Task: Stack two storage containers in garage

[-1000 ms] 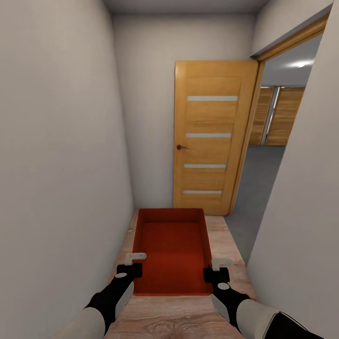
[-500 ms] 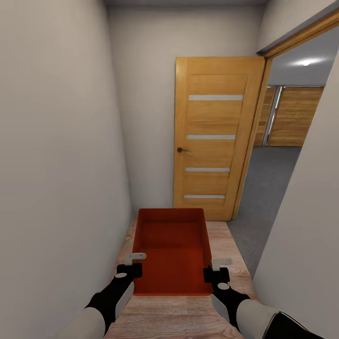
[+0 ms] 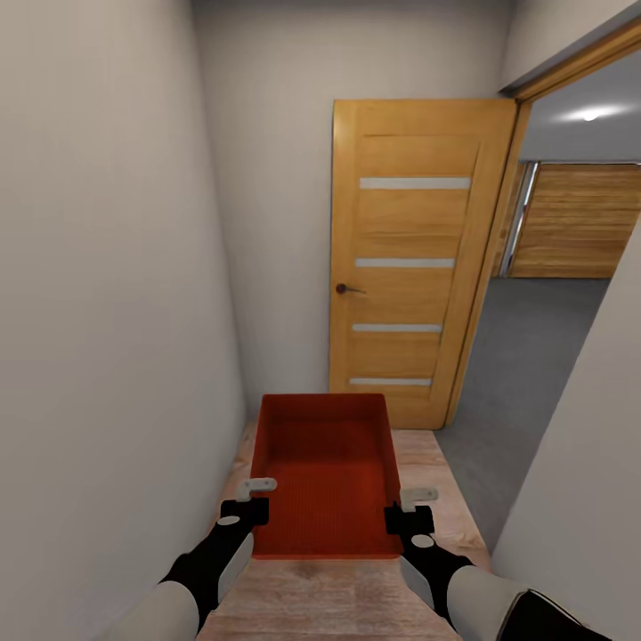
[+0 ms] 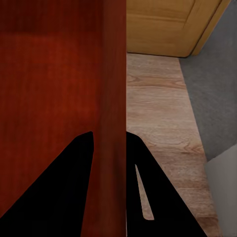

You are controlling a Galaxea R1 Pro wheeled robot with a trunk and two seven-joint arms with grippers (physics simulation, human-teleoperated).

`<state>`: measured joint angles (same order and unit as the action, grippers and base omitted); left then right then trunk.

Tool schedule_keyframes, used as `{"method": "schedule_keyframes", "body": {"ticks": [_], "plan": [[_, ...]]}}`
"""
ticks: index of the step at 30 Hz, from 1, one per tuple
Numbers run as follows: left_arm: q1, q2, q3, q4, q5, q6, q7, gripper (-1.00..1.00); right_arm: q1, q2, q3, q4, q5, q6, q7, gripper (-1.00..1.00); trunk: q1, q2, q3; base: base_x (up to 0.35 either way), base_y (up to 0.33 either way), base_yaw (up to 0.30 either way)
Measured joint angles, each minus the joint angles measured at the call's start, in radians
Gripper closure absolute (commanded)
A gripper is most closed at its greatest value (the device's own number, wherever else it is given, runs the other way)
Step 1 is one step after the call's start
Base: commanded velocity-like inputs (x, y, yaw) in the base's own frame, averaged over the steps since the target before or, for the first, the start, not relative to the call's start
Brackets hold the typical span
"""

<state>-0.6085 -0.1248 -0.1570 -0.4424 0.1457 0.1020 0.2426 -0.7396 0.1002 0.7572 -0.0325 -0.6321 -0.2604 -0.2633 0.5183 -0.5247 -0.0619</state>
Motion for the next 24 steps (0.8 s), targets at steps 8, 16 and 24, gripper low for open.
{"method": "schedule_keyframes", "body": {"ticks": [8, 16, 24], "plan": [[0.0, 0.001, -0.002, 0.0, 0.002, -0.001, -0.001, 1.0, 0.0, 0.001, 0.0, 0.0, 0.001, 0.0, -0.003, 1.0, 0.0, 0.0, 0.0, 0.322, 0.0, -0.066], [0.0, 0.002, 0.0, 0.0, 0.001, 0.0, -0.002, 1.0, 0.0, 0.002, 0.0, -0.001, 0.002, 0.0, -0.004, 1.0, 0.0, 0.0, 0.0, 0.322, 0.006, -0.261], [0.0, 0.002, -0.001, 0.0, 0.001, 0.001, -0.002, 1.0, 0.0, 0.002, 0.0, -0.001, 0.0, 0.0, -0.004, 1.0, 0.0, 0.0, 0.0, 0.321, 0.13, -0.284]]}}
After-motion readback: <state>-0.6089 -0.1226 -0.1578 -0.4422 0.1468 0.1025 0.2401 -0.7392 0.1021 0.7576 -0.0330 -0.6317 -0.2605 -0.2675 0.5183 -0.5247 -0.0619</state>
